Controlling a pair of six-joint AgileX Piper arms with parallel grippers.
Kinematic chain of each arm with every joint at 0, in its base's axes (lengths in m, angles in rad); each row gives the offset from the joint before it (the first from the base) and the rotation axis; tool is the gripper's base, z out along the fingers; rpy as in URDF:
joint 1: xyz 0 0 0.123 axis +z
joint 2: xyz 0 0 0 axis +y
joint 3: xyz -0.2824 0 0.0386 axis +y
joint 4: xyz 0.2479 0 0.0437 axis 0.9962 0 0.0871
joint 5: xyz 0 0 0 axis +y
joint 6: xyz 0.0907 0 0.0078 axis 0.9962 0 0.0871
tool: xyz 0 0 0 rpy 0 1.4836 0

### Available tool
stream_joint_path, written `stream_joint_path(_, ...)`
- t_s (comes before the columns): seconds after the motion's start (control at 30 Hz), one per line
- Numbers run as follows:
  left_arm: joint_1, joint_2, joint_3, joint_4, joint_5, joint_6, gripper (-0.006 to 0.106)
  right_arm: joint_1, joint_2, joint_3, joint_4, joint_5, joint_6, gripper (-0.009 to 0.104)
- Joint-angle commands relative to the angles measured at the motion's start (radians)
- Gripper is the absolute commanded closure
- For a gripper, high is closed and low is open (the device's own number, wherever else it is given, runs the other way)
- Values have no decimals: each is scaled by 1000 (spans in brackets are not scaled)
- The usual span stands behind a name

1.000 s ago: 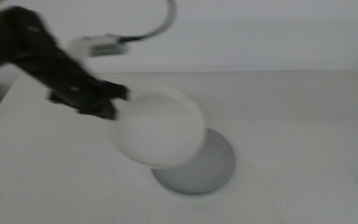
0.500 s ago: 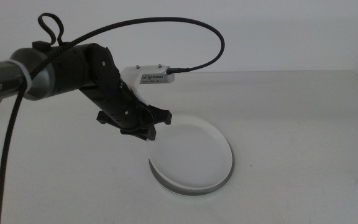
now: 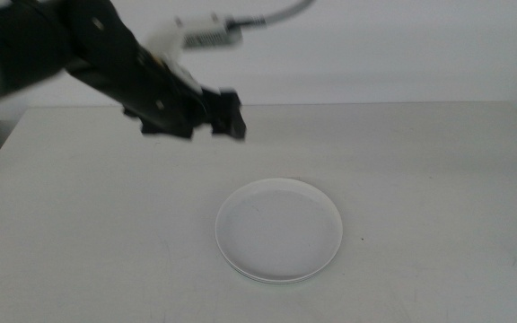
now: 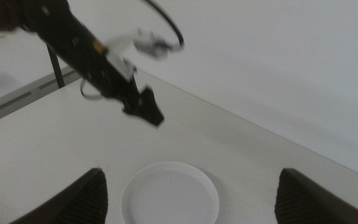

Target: Stack the three bowls on top of each other.

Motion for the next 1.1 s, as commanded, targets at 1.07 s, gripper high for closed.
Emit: stream_joint_path(1.07, 293, -343, -116, 125, 139, 2, -4, -30, 298, -36, 0, -260, 179, 10)
